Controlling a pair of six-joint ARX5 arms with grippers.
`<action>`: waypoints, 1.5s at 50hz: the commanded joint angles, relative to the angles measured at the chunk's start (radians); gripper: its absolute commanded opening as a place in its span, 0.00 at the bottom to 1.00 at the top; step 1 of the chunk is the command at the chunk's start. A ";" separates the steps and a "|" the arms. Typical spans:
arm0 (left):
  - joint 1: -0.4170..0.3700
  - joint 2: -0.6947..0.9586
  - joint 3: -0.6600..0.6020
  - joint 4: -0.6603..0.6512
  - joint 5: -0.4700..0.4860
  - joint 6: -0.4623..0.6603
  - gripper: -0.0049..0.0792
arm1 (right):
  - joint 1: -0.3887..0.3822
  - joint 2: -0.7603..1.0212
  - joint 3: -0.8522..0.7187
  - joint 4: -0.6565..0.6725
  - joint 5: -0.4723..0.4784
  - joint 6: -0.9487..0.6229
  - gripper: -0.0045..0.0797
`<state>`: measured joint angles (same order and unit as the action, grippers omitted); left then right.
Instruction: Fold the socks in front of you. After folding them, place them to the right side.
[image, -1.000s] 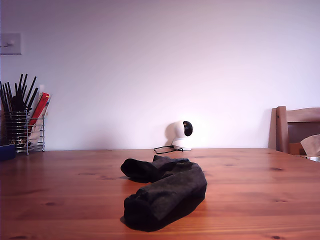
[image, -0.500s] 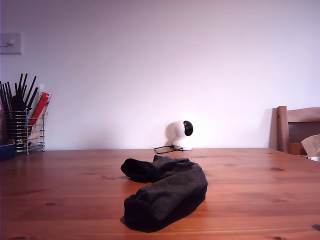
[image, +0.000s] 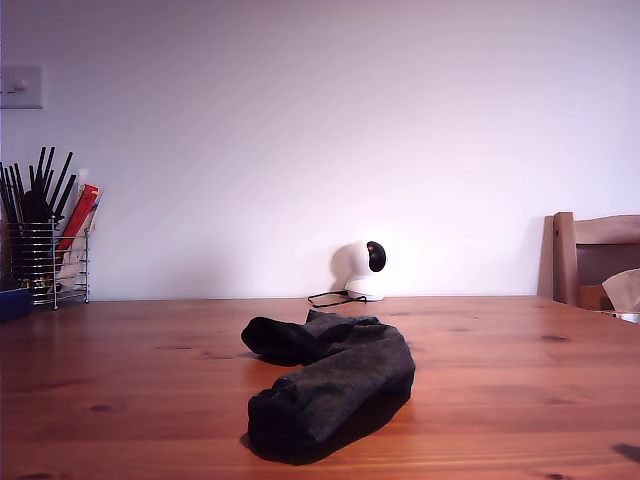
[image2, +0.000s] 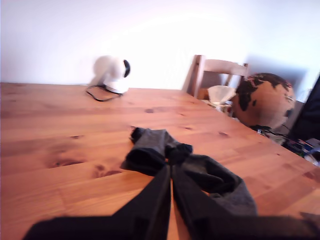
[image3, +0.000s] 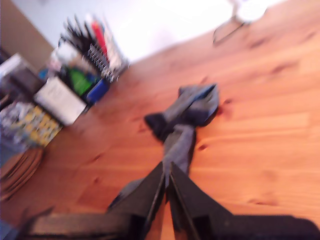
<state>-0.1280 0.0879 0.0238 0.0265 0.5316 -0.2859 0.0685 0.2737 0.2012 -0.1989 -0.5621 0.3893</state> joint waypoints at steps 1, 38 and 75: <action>-0.015 0.011 -0.012 0.007 0.003 -0.002 0.03 | 0.019 0.055 0.050 -0.003 0.018 -0.009 0.04; -0.105 0.713 0.365 0.070 0.068 0.200 0.03 | 0.205 0.966 0.722 -0.235 0.021 -0.288 0.04; -0.143 1.454 0.528 0.615 0.199 0.495 0.04 | 0.180 1.215 0.669 0.424 0.067 -0.569 0.04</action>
<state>-0.2638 1.5131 0.5629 0.6147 0.7250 0.2020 0.2485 1.4601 0.9131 0.2024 -0.4892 -0.1833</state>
